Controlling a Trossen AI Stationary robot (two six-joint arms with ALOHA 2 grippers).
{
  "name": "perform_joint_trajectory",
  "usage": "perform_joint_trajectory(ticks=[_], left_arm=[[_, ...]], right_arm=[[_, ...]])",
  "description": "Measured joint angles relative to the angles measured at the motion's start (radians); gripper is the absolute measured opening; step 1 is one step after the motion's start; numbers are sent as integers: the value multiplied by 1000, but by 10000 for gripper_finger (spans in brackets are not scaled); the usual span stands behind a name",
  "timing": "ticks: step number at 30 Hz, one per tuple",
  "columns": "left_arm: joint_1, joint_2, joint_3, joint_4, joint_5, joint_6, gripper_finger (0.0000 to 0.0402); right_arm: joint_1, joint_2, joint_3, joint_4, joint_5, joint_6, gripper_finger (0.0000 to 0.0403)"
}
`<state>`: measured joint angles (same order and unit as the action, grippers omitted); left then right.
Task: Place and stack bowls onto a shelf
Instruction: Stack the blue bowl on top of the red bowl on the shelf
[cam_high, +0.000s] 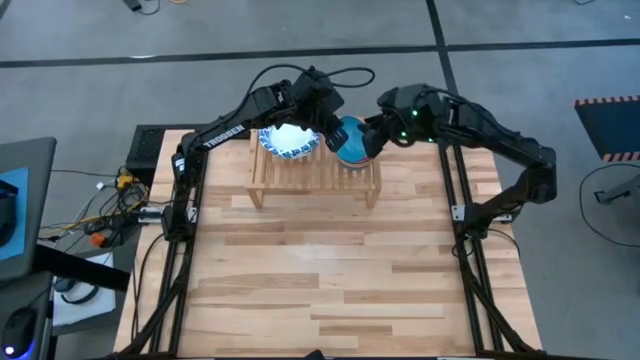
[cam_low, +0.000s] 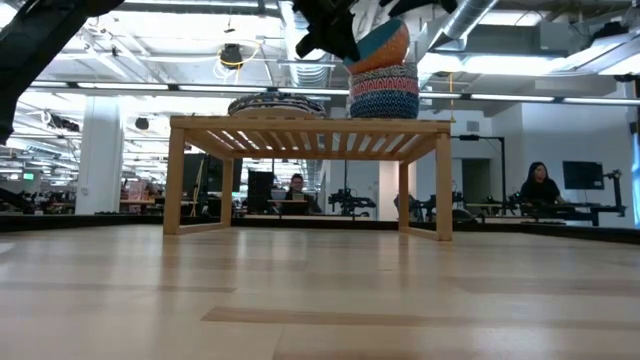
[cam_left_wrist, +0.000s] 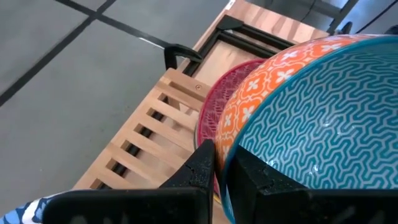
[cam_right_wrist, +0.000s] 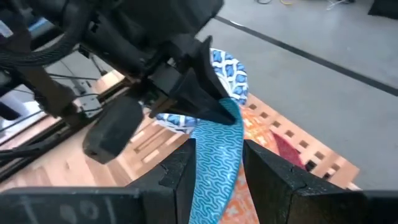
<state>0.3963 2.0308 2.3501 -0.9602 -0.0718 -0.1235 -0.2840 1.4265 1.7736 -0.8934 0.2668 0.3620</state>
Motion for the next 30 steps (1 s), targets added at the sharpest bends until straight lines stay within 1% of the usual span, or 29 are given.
perform_joint_trajectory(ticks=[5, 8, 13, 17, 22, 30], left_arm=[[0, 0, 0, -2, 15, 3, 15], [0, 0, 0, 0, 18, 5, 16], [1, 0, 0, 0, 55, 10, 17], [1, 0, 0, 3, 57, 9, 24], [0, 0, 0, 4, 59, 8, 49], [3, 0, 0, 17, 59, -21, 109]], right_arm=[[-1, 3, 0, -8, -4, 0, 156], [-17, 2, 0, -35, -4, -2, 156], [-44, 2, 0, -69, -7, -3, 156], [-65, 2, 0, -86, -7, -4, 156], [-88, 2, 0, -110, -7, -4, 156], [-106, 2, 0, -141, -7, 11, 156]])
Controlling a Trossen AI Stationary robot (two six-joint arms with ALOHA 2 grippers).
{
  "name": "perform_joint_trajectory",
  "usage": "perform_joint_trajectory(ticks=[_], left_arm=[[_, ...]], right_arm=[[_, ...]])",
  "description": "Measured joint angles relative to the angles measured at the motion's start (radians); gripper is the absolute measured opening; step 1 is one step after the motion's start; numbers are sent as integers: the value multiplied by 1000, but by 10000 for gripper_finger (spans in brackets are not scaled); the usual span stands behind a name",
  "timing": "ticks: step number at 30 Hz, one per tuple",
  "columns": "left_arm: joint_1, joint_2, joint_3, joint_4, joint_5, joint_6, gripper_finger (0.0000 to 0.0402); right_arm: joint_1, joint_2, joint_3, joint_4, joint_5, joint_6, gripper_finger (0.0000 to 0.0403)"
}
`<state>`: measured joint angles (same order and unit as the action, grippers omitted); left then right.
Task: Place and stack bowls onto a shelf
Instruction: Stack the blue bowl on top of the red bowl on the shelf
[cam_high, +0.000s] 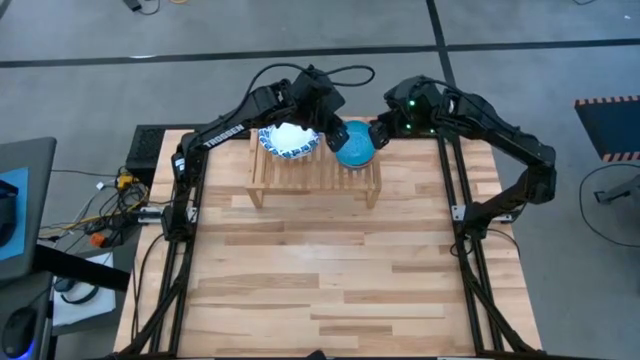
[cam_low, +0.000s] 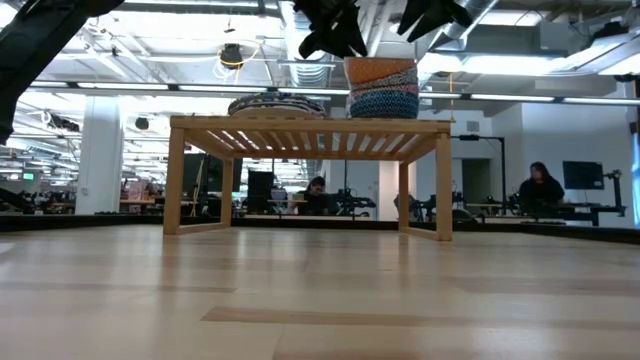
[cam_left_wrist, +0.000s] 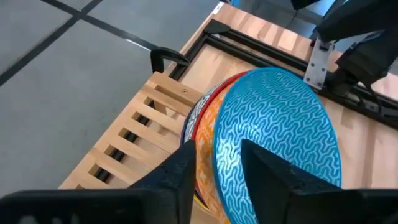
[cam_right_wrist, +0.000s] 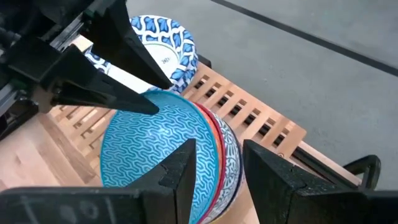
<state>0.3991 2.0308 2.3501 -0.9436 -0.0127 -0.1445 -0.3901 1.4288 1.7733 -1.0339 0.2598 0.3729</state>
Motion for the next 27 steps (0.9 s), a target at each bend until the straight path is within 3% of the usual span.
perform_joint_trajectory(ticks=[8, 15, 27], left_arm=[[10, 0, 0, 24, -34, -35, 132], [10, 0, 0, -40, -186, -17, 133], [28, 0, 0, -60, -167, -18, 133]], right_arm=[[20, 25, 1, 41, -51, -38, 156], [10, 111, -2, 43, -79, -73, 147], [-57, 109, 0, 32, -105, -93, 132]])
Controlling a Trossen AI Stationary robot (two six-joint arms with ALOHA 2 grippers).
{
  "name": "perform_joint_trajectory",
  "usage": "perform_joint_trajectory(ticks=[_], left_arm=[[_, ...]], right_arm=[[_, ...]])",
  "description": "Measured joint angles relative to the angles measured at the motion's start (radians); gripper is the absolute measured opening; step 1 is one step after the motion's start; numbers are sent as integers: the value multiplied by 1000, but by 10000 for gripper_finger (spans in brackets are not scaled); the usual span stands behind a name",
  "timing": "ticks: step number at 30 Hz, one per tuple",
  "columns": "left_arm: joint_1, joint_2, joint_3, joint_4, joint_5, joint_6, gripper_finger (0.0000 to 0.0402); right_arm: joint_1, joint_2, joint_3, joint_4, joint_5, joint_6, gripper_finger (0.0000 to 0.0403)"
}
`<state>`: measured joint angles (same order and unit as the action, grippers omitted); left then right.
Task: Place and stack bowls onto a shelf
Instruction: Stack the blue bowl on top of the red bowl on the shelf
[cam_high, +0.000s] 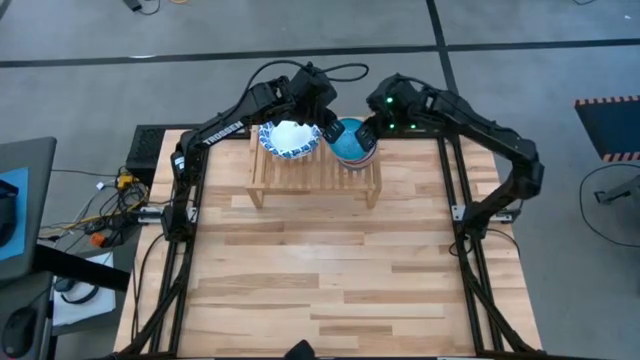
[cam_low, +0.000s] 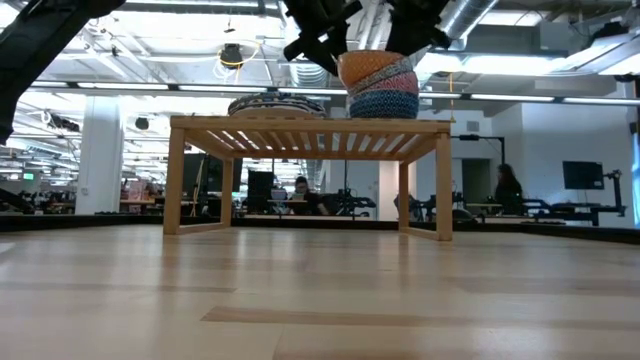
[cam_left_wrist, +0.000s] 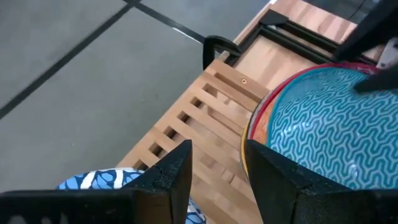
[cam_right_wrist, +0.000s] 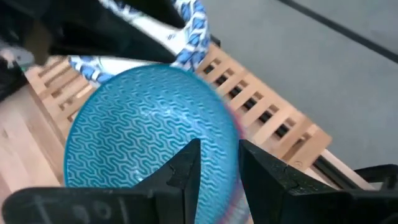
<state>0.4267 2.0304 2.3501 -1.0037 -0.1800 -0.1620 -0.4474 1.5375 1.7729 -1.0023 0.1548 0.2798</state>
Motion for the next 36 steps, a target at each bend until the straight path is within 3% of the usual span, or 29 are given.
perform_joint_trajectory(ticks=[11, 22, 28, 36], left_arm=[[-2, 0, 0, 64, 12, 25, 132], [-29, -61, 0, -125, 101, 143, 132], [-65, -54, 0, -119, 113, 171, 132], [-74, -49, -114, -73, 63, 159, 132]], right_arm=[[-81, -47, 0, -80, -6, -18, 132], [-79, -62, 0, -122, -27, -27, 132], [-79, -61, 0, -126, -54, -43, 133], [-79, -61, 0, -165, -55, -40, 133]])
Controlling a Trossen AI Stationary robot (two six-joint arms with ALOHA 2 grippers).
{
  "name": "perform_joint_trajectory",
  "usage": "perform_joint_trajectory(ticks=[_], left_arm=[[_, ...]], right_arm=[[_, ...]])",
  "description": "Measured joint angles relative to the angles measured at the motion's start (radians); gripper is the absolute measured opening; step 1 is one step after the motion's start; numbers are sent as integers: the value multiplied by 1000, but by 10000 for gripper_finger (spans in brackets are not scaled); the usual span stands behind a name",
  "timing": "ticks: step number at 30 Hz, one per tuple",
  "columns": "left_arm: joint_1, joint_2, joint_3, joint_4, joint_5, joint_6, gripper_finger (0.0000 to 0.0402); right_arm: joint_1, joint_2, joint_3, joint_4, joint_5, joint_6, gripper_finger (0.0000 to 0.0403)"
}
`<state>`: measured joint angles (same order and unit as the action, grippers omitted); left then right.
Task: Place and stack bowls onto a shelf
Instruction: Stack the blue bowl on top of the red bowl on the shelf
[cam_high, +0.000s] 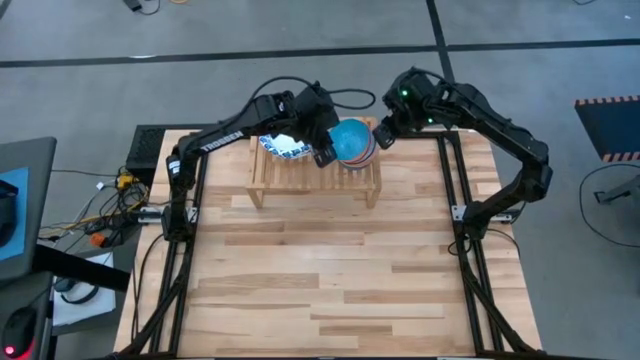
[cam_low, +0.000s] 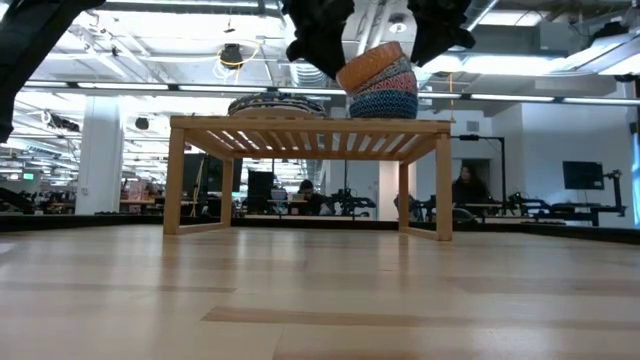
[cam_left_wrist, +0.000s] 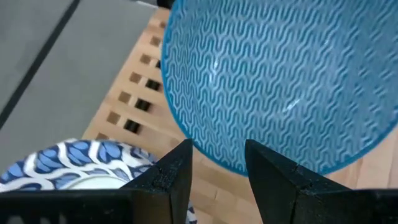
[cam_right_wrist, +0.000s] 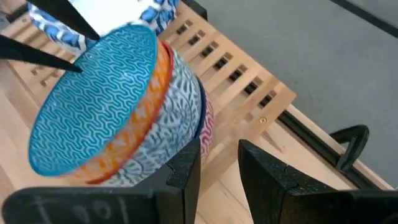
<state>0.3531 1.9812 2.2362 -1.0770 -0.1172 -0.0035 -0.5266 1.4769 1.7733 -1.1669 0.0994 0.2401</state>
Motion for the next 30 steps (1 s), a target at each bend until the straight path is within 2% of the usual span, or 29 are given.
perform_joint_trajectory(ticks=[16, 30], left_arm=[[-1, 0, 8, 110, 3, -34, 132], [-3, -7, 8, 134, -5, -24, 132]], right_arm=[[9, 0, -139, 26, -23, 22, 133], [0, -5, -143, 46, -25, 21, 133]])
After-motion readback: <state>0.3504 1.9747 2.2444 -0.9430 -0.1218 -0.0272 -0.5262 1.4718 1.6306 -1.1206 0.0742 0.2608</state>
